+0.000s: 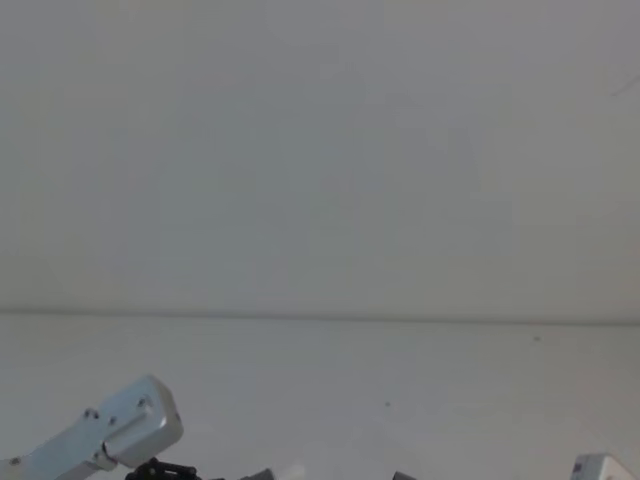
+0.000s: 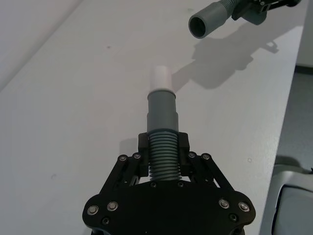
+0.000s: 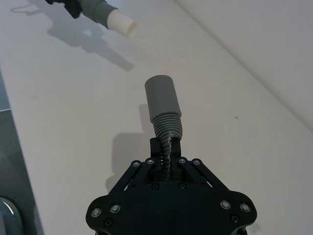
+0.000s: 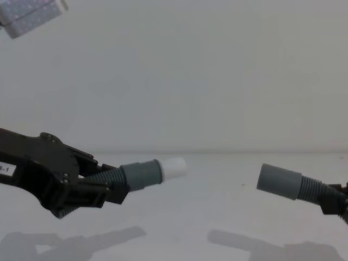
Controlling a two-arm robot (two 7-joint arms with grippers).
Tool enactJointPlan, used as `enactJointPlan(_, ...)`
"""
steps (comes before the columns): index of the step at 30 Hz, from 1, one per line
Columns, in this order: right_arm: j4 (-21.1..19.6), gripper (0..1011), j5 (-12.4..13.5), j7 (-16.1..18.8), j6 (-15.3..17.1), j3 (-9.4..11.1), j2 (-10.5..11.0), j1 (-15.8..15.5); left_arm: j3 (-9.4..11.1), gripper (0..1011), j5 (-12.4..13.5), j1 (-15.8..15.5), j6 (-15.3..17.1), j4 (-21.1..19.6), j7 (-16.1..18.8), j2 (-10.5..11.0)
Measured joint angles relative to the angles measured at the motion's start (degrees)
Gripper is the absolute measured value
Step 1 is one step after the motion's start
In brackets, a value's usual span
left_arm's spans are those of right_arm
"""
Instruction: Use both hands to pick up one end of the pipe from the table, align the ends, and insert them.
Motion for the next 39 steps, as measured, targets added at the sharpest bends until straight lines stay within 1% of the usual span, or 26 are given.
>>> enactJointPlan(6,0.1,81,-0.1,0.9,-1.5,-0.8,0.6,0.2,2.4,304,0.9,-2.6,-2.1,2.1,-3.0,0.5)
enactJointPlan(9,0.1,80,-0.3,1.2,-2.3,-1.2,1.0,0.3,3.3,304,1.2,-3.6,-2.8,2.8,-4.4,0.8)
enactJointPlan(10,0.1,81,-0.4,1.3,-2.4,-1.2,1.1,0.3,3.3,304,1.2,-3.6,-2.8,2.8,-4.4,0.8)
enactJointPlan(13,0.0,81,-0.6,1.5,-2.9,-1.5,1.3,0.4,4.4,304,1.4,-4.7,-3.5,3.5,-5.9,1.1)
enactJointPlan(19,-0.5,80,-1.2,1.9,-4.5,-2.2,2.1,0.2,5.7,304,1.5,-6.1,-4.1,4.1,-7.9,1.6)
enactJointPlan(30,-1.8,81,-1.5,2.0,-6.1,-2.8,3.5,-0.4,7.4,304,1.4,-7.7,-4.5,4.4,-9.6,2.0)
enactJointPlan(39,-2.7,81,-1.2,2.1,-6.9,-3.0,4.4,-0.8,8.4,304,1.0,-8.7,-4.5,4.3,-10.3,2.0)
